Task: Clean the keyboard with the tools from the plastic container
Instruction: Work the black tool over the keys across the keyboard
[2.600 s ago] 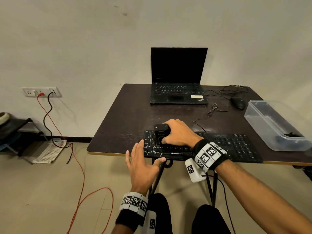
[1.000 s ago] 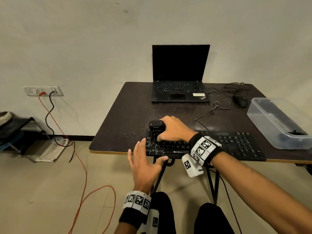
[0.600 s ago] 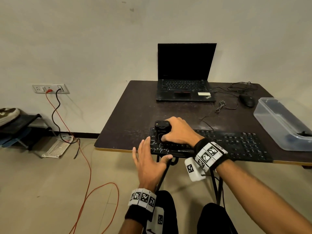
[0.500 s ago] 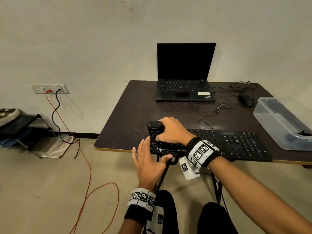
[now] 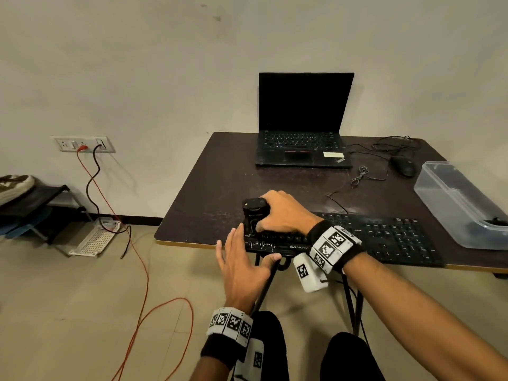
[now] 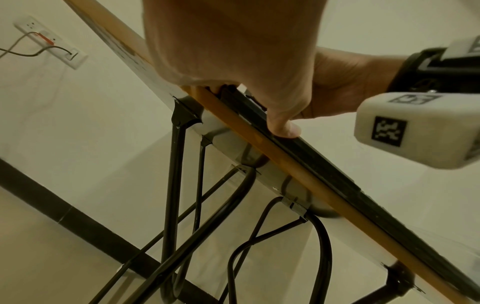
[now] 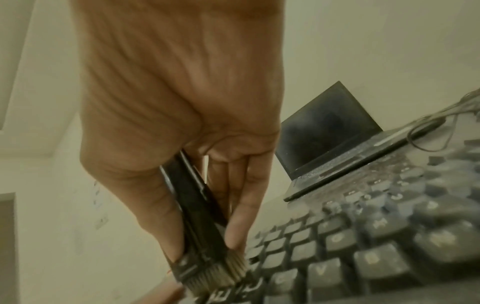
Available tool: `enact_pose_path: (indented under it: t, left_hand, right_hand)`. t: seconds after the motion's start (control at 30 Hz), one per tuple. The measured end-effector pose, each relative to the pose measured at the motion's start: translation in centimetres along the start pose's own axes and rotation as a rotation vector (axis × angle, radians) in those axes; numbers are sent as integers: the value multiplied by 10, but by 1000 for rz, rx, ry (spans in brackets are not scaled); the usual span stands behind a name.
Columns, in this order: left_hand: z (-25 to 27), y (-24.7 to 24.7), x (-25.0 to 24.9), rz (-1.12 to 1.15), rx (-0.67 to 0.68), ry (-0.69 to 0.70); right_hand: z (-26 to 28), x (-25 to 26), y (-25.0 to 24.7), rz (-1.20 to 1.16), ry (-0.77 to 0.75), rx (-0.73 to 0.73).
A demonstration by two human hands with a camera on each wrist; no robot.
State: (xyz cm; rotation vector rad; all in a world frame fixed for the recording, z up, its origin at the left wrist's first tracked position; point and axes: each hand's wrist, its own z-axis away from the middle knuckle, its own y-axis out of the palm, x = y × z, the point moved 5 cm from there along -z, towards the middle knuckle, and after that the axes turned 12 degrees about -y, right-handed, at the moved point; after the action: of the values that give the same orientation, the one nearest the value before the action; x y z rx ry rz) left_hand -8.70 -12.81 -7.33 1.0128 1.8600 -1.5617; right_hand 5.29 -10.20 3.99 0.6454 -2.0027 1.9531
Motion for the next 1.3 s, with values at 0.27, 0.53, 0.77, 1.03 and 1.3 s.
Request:
enact_pose_path:
  t: [0.27,0.53,0.77,1.03,1.3]
  left_hand:
    - [1,1,1,8,-2,9]
    - [0,3,3,16,-13,0]
    - [0,3,6,31,-14,-13]
    - [0,4,7,33,-30,3]
    - [-2,5,9,17,23,-66]
  right_hand:
    - [1,0,0,-13,-29,-28]
    - [2,9,12,-32,-77,-82]
    - [0,0,-2,29,8,-7]
    - [1,5,9,-25,-55,-45]
    - [8,-5,7,-42,-31,-263]
